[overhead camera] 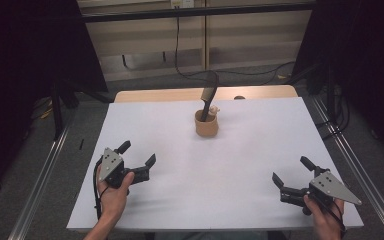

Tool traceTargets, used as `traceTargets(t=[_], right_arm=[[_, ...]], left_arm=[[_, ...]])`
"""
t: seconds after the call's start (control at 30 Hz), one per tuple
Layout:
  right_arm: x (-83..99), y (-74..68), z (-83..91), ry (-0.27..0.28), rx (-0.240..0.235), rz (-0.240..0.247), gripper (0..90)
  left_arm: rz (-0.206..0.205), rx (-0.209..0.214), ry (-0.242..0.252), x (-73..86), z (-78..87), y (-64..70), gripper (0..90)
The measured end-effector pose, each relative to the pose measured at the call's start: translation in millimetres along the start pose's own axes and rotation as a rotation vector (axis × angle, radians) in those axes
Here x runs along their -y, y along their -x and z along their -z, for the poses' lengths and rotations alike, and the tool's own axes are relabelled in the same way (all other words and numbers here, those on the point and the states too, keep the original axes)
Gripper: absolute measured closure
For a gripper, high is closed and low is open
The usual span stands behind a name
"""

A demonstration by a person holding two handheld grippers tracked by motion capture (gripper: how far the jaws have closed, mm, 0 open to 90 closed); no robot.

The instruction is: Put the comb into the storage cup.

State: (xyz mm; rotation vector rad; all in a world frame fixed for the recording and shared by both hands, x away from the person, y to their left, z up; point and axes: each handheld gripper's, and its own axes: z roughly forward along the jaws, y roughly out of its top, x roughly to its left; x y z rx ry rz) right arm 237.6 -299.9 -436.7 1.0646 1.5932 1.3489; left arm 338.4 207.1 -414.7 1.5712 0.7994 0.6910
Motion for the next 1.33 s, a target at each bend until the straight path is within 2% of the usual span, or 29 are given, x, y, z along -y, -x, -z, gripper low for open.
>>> traceTargets(t=[0.17,0.33,0.43,0.57,0.63,0.67,0.7,0.8,0.83,0.93,0.97,1.0,1.07,1.13,1.2,1.33], right_arm=[[0.1,0.0,-0.2,0.0,0.0,0.001,0.0],[0.1,-0.1,-0.5,-0.001,0.001,0.003,0.0],[0.2,-0.2,-0.6,-0.002,0.002,0.003,0.0],[0.1,-0.8,-0.6,-0.002,0.001,0.001,0.0],[0.2,-0.6,-0.6,-0.002,0.001,0.002,0.0],[0.2,-0.5,-0.7,-0.002,0.001,0.003,0.0],[0.2,-0.4,-0.9,0.0,0.0,0.001,0.0],[0.5,0.0,-1.4,-0.002,0.003,0.001,0.0],[0.5,0.0,-1.5,-0.002,0.003,0.001,0.0],[0.4,-0.1,-1.6,-0.002,0.004,0.002,0.0],[0.3,-0.1,-1.5,-0.001,0.003,0.003,0.0],[0.4,-0.1,-1.3,-0.001,0.002,0.003,0.0],[0.6,0.5,-1.4,-0.005,0.006,-0.003,0.0],[0.9,1.2,-1.9,-0.007,0.01,-0.003,0.0],[1.2,1.4,-2.5,-0.006,0.011,-0.002,0.0],[1.8,2.2,-3.2,-0.013,0.011,-0.009,0.0]], left_arm=[[0.014,-0.011,-0.004,2.1,10.7,-1.7,2.5],[-0.005,-0.034,-0.018,7.7,23.0,-1.8,2.5],[0.015,-0.044,-0.016,10.5,30.2,-2.8,2.5],[0.013,-0.068,-0.015,11.9,38.8,-3.9,2.5],[-0.001,-0.075,-0.016,14.3,42.1,-3.3,2.5],[-0.01,-0.094,-0.012,16.5,44.3,-2.8,2.5],[0.002,-0.101,-0.012,17.7,45.3,-2.3,2.5],[0.0,-0.112,-0.024,20.8,49.5,-1.1,2.5],[0.005,-0.11,-0.024,21.5,50.2,-0.2,2.5],[-0.022,-0.088,-0.043,24.8,49.5,1.4,2.5],[-0.003,-0.067,-0.041,24.7,49.1,0.8,2.5],[0.001,-0.068,-0.036,25.1,48.2,1.5,2.5],[-0.031,-0.079,-0.05,26.6,46.6,4.8,2.5],[-0.022,-0.049,-0.049,26.2,46.4,6.3,2.5],[-0.034,-0.061,-0.036,24.5,48.6,7.8,2.5],[-0.014,-0.067,-0.035,24.8,50.3,6.0,2.5]])
